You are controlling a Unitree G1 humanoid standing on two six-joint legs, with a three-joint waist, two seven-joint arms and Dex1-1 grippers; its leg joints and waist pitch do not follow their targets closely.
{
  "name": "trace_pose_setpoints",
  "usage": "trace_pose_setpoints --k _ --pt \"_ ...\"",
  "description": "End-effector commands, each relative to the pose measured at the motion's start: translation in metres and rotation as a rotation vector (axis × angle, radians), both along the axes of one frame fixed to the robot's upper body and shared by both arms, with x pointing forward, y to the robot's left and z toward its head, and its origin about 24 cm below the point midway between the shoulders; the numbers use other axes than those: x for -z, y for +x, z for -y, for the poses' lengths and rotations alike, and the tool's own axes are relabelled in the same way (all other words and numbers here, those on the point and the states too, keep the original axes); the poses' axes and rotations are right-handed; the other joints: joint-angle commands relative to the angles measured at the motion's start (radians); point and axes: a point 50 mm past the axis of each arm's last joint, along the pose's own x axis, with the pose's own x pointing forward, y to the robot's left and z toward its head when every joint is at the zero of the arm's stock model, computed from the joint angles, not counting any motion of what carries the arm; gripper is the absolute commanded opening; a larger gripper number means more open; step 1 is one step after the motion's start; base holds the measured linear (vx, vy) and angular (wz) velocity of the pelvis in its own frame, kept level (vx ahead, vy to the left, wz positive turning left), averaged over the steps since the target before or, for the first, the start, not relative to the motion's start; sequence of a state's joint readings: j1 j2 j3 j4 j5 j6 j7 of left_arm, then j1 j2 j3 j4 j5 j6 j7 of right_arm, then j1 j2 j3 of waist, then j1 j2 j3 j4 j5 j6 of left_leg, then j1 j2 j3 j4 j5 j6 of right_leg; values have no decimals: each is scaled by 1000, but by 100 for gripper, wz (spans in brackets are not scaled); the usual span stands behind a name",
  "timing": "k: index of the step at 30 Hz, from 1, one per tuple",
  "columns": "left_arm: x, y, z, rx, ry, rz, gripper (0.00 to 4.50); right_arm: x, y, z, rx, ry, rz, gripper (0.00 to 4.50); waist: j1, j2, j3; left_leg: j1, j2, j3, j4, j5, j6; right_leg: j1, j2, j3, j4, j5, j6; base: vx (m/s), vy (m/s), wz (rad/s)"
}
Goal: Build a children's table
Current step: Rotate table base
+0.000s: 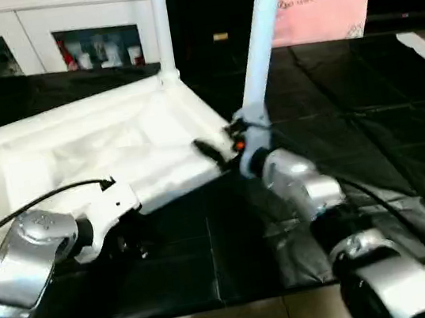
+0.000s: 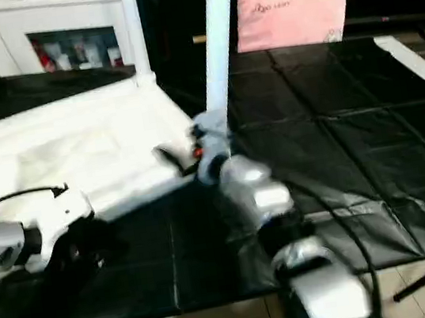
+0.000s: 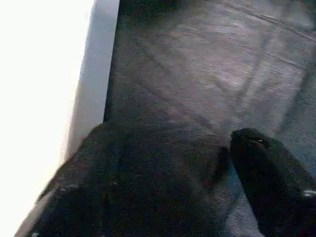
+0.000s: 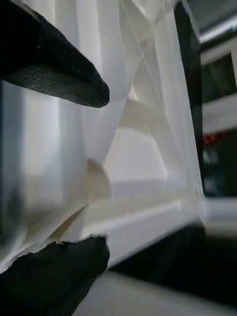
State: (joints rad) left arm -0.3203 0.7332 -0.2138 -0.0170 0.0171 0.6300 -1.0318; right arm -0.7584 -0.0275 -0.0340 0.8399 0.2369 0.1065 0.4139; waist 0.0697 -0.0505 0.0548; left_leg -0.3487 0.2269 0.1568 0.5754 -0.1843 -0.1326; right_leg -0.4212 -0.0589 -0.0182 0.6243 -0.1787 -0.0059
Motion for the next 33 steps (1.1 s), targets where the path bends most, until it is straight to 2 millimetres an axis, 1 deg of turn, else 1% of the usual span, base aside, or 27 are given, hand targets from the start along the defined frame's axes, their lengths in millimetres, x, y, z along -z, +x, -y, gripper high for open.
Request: trace_pose_setpoints --k 1,2,3,4,5,6,8,9,10,11,12,13,14,15,16,18,19,20,21,24,25,28,29,30,31,32,33 --pt "-4 8 -4 -36 42 66 409 -4 8 28 106 -11 14 450 -3 28 -66 0 -19 23 -60 -165 -35 58 -36 23 -57 -98 -189 0 0 0" --pt "-4 9 -4 -38 44 69 428 -4 8 29 110 -12 15 450 -3 27 -68 0 -20 24 -59 -164 -32 58 -34 22 -56 -95 -193 0 0 0" --pt "-2 11 -5 -50 57 88 433 -4 11 41 148 -25 18 450 -1 30 -68 -2 -20 23 -58 -168 -32 58 -36 22 -55 -96 -196 0 0 0" --pt "0 12 -5 -58 60 96 433 -5 12 46 160 -30 20 450 -3 28 -66 -1 -20 24 -58 -173 -33 57 -34 22 -58 -105 -195 0 0 0" --pt "2 13 -5 -67 52 103 447 -5 13 51 173 -36 22 450 -2 26 -66 -3 -22 24 -56 -186 -33 59 -34 21 -59 -124 -195 0 0 0" --pt "3 13 -5 -68 41 104 447 -5 13 54 177 -37 23 450 -2 27 -67 -4 -22 23 -55 -188 -33 60 -34 21 -59 -129 -193 0 0 0" --pt "2 10 1 -49 -38 104 447 -4 12 58 174 -33 25 450 -4 25 -69 -5 -22 23 -55 -181 -28 61 -35 21 -57 -123 -198 0 0 0" --pt "2 10 1 -48 -39 104 447 -4 12 58 174 -33 25 450 -5 23 -69 -6 -22 23 -54 -179 -25 61 -35 21 -58 -120 -201 0 0 0" --pt "0 5 7 -24 -116 103 447 -3 11 60 167 -34 27 450 -9 20 -69 -9 -22 22 -54 -178 -23 63 -35 20 -57 -123 -205 0 0 0" --pt "-3 0 13 -4 -204 104 447 -1 9 61 159 -33 28 450 -12 17 -71 -12 -20 22 -52 -159 -17 65 -37 21 -53 -93 -219 0 0 0" --pt "-4 -5 17 0 -285 108 447 3 6 63 155 -27 23 450 -13 12 -71 -12 -20 23 -52 -159 -13 65 -36 21 -52 -86 -222 0 0 0" --pt "-4 -5 17 0 -285 108 447 3 6 63 155 -27 23 450 -14 12 -70 -15 -20 23 -51 -153 -9 67 -37 22 -51 -76 -227 0 0 0" --pt "-5 -7 18 -4 -317 113 447 5 5 64 154 -25 22 450 -13 15 -70 -8 -19 26 -51 -158 1 59 -33 20 -54 -80 -227 0 0 0" --pt "-5 -9 18 -30 -363 131 447 9 1 66 150 -20 19 450 -14 8 -69 -12 -20 27 -50 -160 9 62 -32 20 -54 -87 -224 0 0 0" --pt "-5 -9 17 -61 -383 146 447 11 -1 66 148 -18 18 450 -12 9 -67 -12 -19 26 -51 -163 12 62 -33 21 -57 -97 -220 0 0 0" --pt "-4 -6 15 -144 -412 191 447 16 -6 65 133 -1 17 450 -12 14 -67 -8 -17 26 -52 -179 13 58 -31 20 -61 -126 -208 0 0 0" --pt "-4 -6 15 -144 -412 191 447 16 -6 65 133 -1 17 450 -12 20 -66 -8 -18 25 -52 -185 12 57 -31 20 -61 -131 -207 0 0 0" --pt "1 -4 17 -205 -401 212 447 18 -12 57 75 4 27 450 -12 28 -65 -5 -17 25 -52 -205 10 54 -30 20 -63 -149 -204 0 0 0" --pt "3 -4 17 -220 -388 222 447 19 -14 54 61 0 32 450 -13 20 -63 -7 -16 24 -54 -219 13 56 -30 19 -68 -169 -192 0 0 0" --pt "4 2 19 -268 -389 278 447 21 -22 47 10 7 48 450 -11 19 -62 -6 -15 21 -57 -233 12 53 -32 19 -74 -223 -172 0 0 0" --pt "3 4 20 -283 -407 291 447 22 -26 44 -19 7 53 450 -11 19 -64 -6 -14 20 -56 -234 12 53 -33 20 -73 -221 -173 0 0 0" --pt "4 0 28 -238 -429 245 447 25 -33 39 -55 24 53 450 -10 17 -65 -7 -15 21 -56 -218 15 53 -33 21 -71 -203 -171 0 0 0" --pt "7 -3 32 -208 -423 206 447 27 -35 39 -54 16 45 450 -11 16 -64 -8 -14 20 -57 -211 16 53 -32 21 -69 -192 -174 0 0 0" --pt "10 -4 35 -183 -416 181 447 28 -36 40 -49 8 45 450 -10 11 -64 -7 -14 22 -57 -206 18 51 -32 21 -70 -192 -175 0 0 0" --pt "11 -5 36 -167 -411 165 447 29 -37 40 -46 2 45 450 -10 14 -64 -7 -15 22 -57 -209 18 50 -32 21 -69 -198 -176 0 0 0" --pt "12 -5 36 -165 -411 163 447 29 -37 40 -45 2 45 450 -10 15 -65 -6 -15 22 -56 -208 17 51 -34 22 -70 -196 -176 0 0 0" --pt "14 -4 39 -146 -410 135 447 29 -38 41 -43 3 44 450 -11 14 -62 -8 -15 22 -57 -213 16 50 -33 22 -71 -206 -175 0 0 0"
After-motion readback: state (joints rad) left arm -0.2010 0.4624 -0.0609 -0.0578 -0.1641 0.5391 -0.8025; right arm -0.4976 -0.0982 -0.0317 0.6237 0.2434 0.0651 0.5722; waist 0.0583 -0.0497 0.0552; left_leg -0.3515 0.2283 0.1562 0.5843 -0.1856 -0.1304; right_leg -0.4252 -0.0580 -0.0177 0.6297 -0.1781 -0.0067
